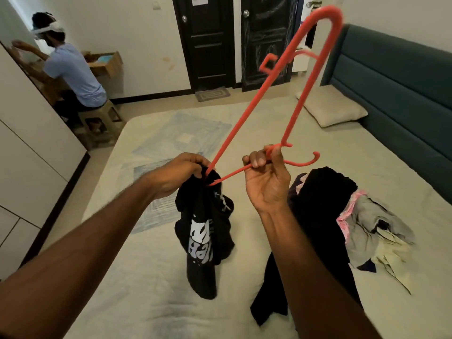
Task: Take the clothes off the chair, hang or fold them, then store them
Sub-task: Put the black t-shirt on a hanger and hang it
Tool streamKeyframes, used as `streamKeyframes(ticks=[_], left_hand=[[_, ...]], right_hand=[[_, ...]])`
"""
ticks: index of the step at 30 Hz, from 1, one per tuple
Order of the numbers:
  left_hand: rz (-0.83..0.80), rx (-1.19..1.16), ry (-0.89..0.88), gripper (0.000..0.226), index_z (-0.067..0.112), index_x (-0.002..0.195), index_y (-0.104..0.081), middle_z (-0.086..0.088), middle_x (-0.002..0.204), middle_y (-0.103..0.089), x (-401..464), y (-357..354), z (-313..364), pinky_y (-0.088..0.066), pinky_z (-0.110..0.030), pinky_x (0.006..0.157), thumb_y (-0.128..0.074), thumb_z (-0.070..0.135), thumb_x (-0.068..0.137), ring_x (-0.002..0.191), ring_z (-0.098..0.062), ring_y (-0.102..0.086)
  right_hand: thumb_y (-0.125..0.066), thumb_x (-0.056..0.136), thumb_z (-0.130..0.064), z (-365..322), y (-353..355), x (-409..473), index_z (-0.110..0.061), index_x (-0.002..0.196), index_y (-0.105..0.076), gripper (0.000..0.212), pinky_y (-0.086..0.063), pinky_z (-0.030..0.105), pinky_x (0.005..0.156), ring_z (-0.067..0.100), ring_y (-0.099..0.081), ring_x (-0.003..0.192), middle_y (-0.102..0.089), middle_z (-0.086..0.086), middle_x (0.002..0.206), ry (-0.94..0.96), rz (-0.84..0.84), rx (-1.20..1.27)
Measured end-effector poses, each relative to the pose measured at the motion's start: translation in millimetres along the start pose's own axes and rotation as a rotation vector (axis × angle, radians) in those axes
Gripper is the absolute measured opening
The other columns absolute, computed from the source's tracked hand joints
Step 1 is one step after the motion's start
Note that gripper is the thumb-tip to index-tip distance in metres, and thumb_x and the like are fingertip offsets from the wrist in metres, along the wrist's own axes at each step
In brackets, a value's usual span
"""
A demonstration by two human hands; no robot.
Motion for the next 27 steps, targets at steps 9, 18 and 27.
streamKeyframes(ticks=[9,18,27], left_hand=[[0.034,-0.297,-0.174,0.042,0.002,0.108,-0.066,-0.014,0.102,-0.065,-21.5,-9.1,60.5,-0.054,-0.033,0.084,-0.034,-0.013,0.086,0.094,-0.024,-0.066],[0.370,0.327,-0.163,0.020,0.012,0.098,-0.069,-0.005,0.085,-0.065,1.6,16.0,-14.0,-0.040,-0.029,0.066,-0.051,0.004,0.095,0.078,-0.021,-0.059],[0.442,0.324,-0.377,0.011,0.016,0.086,-0.067,0.009,0.080,-0.065,-8.2,-41.1,-6.2,-0.038,-0.014,0.069,-0.063,0.017,0.097,0.076,-0.004,-0.059]], right_hand=[[-0.097,0.061,-0.033,16.8,59.7,-19.0,-0.010,0.077,-0.071,0.038,-0.046,0.027,0.067,0.012,-0.049,0.055,-0.053,0.000,0.058,-0.058,0.105,-0.289],[-0.077,0.089,-0.021,-92.8,121.6,-41.6,-0.010,0.085,-0.075,0.012,-0.038,0.020,0.062,0.007,-0.047,0.062,-0.055,-0.009,0.064,-0.083,0.062,-1.200],[-0.075,0.091,-0.020,-122.4,123.8,-74.3,-0.015,0.090,-0.080,0.008,-0.051,0.041,0.076,0.027,-0.066,0.081,-0.073,0.003,0.081,-0.333,-0.192,-1.676]])
Point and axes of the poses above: each hand's wrist, its own x-axis towards the middle knuckle, its own y-axis out of the back of the hand, z = x × y, the point moved 7 cm from there along x, towards the middle knuckle
